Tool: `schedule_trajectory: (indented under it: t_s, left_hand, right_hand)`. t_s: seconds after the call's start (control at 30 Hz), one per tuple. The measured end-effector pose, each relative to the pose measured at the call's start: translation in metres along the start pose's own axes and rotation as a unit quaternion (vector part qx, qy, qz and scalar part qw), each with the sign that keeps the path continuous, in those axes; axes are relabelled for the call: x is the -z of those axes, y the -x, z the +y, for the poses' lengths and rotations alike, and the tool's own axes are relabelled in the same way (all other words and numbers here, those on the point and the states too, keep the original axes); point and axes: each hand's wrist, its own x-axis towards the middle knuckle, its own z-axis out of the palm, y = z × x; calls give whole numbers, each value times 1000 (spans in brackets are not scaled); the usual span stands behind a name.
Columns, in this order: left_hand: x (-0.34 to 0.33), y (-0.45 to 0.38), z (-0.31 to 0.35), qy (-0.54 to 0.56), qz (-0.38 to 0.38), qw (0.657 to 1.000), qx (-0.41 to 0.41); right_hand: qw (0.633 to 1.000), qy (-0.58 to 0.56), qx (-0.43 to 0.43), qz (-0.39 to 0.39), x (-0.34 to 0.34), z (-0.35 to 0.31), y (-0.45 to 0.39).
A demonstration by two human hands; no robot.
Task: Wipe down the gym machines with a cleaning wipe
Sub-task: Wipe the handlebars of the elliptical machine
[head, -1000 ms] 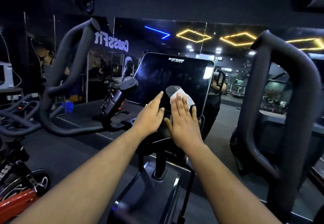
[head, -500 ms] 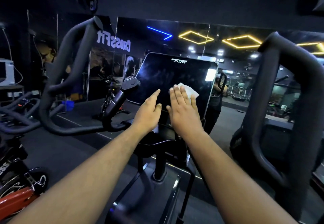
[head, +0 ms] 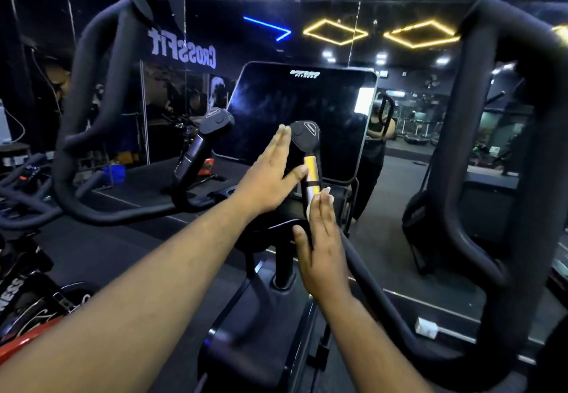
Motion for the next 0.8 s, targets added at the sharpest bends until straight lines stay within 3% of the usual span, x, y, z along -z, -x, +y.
schedule_trajectory:
  t_s: [0.07,0.2,0.3,0.4,0.6,0.8]
  left_hand:
    - [-8,5,0,-74,-14,997,-9]
    - [-13,14,5,-193,12,980,-48]
    - [-11,16,6,-268,-25,958,-102]
    - [-11,16,4,-282,-51,953,-96]
    - [-6,15,7,-288,-59,952,-88]
    - [-8,15,6,-283,-55,954,-85]
  right_hand:
    - [999,-32,-19,1,-4,1,8]
    - [982,-120,-142,22,-7,-7,-6]
    - [975,-145,-159,57,-16,2,2]
    - [976,-159,-139,52,-19,23,20]
    - [955,-191,-216,-66,-20,65,10]
    - [940,-254,-224,45,-23,-1,15]
